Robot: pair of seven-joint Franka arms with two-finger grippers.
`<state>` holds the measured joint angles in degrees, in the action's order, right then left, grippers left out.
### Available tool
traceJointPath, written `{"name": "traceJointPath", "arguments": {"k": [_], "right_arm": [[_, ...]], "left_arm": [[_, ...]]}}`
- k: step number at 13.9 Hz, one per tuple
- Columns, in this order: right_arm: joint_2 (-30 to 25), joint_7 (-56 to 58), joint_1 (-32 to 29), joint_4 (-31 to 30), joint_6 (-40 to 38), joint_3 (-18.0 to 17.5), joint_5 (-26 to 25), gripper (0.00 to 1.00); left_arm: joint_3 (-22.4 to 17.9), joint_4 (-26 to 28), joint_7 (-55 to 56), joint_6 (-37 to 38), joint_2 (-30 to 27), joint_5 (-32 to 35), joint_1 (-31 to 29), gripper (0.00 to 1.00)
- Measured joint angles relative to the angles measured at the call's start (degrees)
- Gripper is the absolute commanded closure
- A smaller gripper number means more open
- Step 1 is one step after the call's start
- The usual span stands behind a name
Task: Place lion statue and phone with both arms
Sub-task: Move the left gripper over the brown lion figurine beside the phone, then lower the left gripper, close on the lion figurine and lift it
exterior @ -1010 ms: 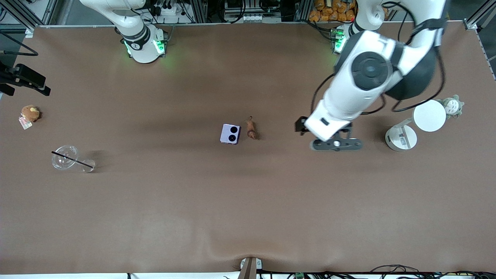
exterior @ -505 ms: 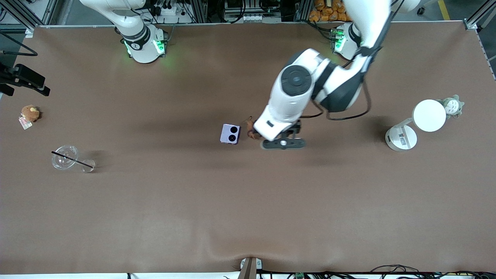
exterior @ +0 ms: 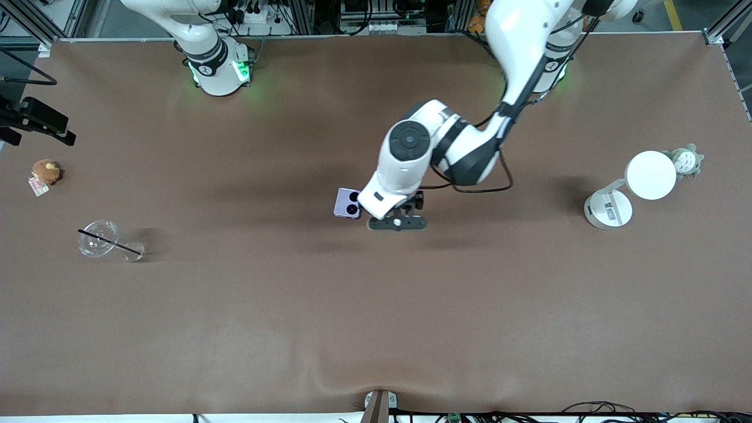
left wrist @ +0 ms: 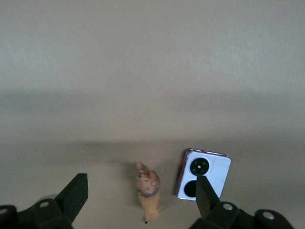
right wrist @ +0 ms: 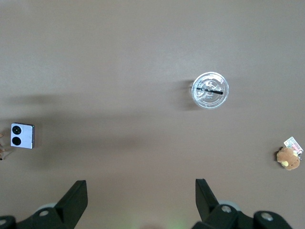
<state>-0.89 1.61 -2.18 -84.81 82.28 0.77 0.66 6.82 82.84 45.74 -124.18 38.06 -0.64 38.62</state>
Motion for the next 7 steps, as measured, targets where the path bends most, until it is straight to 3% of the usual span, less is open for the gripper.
{"name": "traceJointPath", "arguments": {"k": [5,7], "right_arm": [[0.00,0.00,0.00,0.00,0.01,0.00,0.00,0.00],[0.00,0.00,0.00,0.00,0.01,0.00,0.00,0.00]], "left_arm": [[0.00,1.98,5.31,-0.01,1.11,0.00,1.93,0.01],[0.00,3.08,6.07,-0.16,1.20,0.00,2.66,0.07]]}}
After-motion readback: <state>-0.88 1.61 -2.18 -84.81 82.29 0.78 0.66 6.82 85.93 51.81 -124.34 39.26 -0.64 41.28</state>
